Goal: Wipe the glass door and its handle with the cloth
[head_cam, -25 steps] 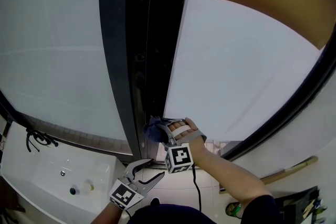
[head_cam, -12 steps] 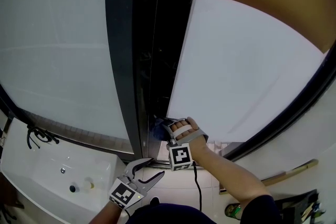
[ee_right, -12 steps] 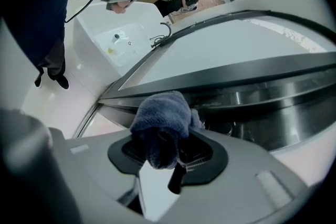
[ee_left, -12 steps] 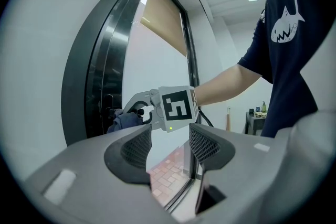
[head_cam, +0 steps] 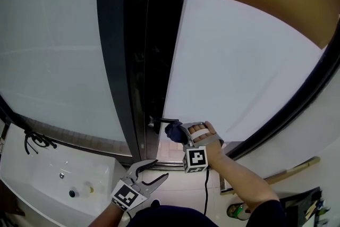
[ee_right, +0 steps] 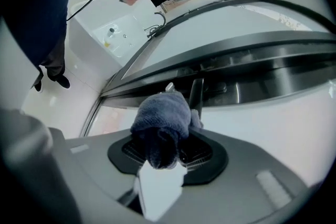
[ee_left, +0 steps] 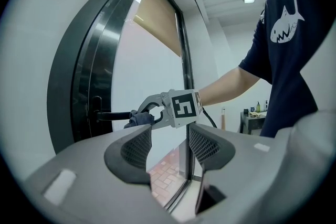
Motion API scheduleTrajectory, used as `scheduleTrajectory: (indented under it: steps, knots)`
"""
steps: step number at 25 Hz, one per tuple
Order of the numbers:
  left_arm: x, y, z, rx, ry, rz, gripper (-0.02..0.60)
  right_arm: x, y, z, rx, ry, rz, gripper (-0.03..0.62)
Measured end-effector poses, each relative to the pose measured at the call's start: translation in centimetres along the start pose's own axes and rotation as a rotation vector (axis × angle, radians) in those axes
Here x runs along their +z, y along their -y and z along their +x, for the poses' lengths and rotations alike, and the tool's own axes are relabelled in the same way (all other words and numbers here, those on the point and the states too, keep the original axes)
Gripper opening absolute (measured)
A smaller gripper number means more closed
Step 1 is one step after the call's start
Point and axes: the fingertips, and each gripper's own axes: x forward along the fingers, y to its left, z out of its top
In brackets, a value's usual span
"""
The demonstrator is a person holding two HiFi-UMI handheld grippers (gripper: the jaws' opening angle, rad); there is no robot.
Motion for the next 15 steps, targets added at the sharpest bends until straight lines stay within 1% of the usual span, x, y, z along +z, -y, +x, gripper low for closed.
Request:
scheduleTrajectory:
  steps: [3,5,8,11,13,15]
  knots:
    - [-0.1,0.2,0.2,-0.008,-0.004,-0.001,0.221,-1.5,-0.2,-0.1,0.015,-0.014,0.119,0.164]
    - [-0.2,0.2,0.2,-0.006,-0.006,-0.002,0.221,-2.4,-0.3,-0.1,0.045,-0.001,0.248,0.163]
    - [-0.3,0.2,0.1,-0.003,-0.006,-0.006,0.221,-2.6,-1.5,0.1,0.141,0.056,0.523,0.163]
    - [-0.4,-0.1,-0.1,0.002,-0.009,-0.010,0.221,-1.3,-3.0,0.9,0.259,0.136,0.805,0.164]
    - [-0.7,-0.3,-0.4,0.009,-0.016,-0.010,0.221,0.1,-3.2,1.6,0.308,0.192,0.951,0.163]
    - [-0.9,-0.6,-0.7,0.019,-0.022,-0.012,0.221,1.9,-3.0,2.6,0.348,0.251,1.070,0.163]
